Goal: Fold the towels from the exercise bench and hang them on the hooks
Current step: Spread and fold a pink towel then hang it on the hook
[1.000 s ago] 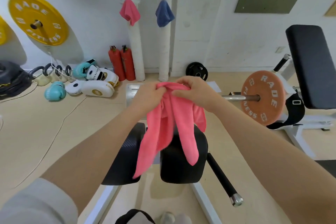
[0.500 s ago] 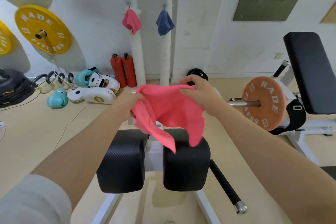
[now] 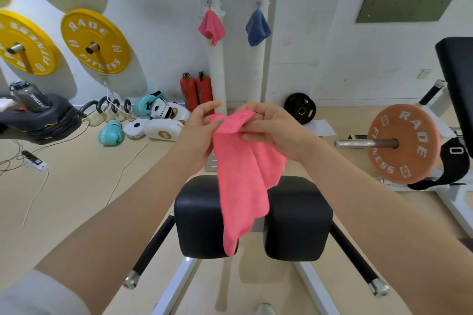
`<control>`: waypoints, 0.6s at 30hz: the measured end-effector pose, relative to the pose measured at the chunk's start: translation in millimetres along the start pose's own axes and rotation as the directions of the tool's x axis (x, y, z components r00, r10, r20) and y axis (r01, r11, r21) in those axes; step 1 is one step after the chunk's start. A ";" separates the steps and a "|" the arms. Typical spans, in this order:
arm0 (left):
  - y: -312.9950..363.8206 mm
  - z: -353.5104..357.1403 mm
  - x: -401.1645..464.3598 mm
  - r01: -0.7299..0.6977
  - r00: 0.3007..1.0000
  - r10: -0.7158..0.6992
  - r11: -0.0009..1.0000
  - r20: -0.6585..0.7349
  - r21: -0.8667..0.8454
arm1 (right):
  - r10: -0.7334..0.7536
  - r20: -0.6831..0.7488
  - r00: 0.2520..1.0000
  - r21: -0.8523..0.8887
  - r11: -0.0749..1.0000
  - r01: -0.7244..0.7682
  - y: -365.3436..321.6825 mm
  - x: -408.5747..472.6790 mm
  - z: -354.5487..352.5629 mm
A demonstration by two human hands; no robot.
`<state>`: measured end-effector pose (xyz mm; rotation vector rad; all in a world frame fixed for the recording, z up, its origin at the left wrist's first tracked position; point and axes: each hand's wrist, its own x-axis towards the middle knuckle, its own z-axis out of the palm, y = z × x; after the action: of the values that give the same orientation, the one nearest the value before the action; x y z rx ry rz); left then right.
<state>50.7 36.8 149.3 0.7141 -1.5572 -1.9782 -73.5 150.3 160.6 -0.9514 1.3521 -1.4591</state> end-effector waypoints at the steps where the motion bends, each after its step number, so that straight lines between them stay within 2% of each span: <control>1: -2.6 -5.3 0.7 0.073 0.997 -0.073 0.985 0.011 -0.156 | -0.037 -0.069 0.997 -0.109 0.994 0.030 0.5 0.8 4.2; 2: -5.7 -9.8 1.0 0.135 0.991 -0.126 0.949 0.048 -0.286 | -0.086 -0.142 0.986 -0.216 0.975 0.054 -0.7 1.5 7.5; 4: -12.4 -15.6 1.8 0.224 0.975 -0.207 0.885 0.085 -0.408 | -0.173 -0.244 0.954 -0.386 0.920 0.068 -7.8 1.1 13.0; 6: -15.9 -16.3 2.1 0.263 0.964 -0.248 0.866 0.090 -0.426 | -0.201 -0.268 0.942 -0.579 0.815 0.009 -15.1 -1.2 16.5; 8: -17.7 -12.9 1.0 0.258 0.966 -0.236 0.892 0.104 -0.372 | -0.173 -0.258 0.951 -0.748 0.659 -0.083 -15.3 -2.6 17.5; 10: -18.1 -9.7 -1.1 0.242 0.970 -0.226 0.910 0.085 -0.336 | -0.184 -0.268 0.946 -0.807 0.580 -0.115 -12.2 -4.3 17.1; 12: -20.3 -9.3 -2.3 0.215 0.976 -0.200 0.923 0.081 -0.320 | -0.215 -0.212 0.953 -0.754 0.656 -0.020 -8.8 -9.0 17.9; 14: -20.3 -6.9 -4.0 0.185 0.980 -0.157 0.948 0.124 -0.259 | -0.184 -0.095 0.978 -0.682 0.728 0.071 -6.3 -14.2 20.6; 16: -19.8 1.3 -5.9 0.144 0.983 -0.115 0.968 0.146 -0.204 | -0.155 -0.043 0.987 -0.686 0.723 0.084 -4.3 -16.2 22.5; 18: -18.0 12.8 -9.3 0.131 0.986 -0.105 0.970 0.131 -0.205 | -0.202 -0.093 0.975 -0.709 0.700 0.078 -1.8 -13.1 20.3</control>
<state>47.3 55.9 135.1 0.6237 -1.3666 -2.2719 -50.5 156.7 165.0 -1.4650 2.0770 -1.1334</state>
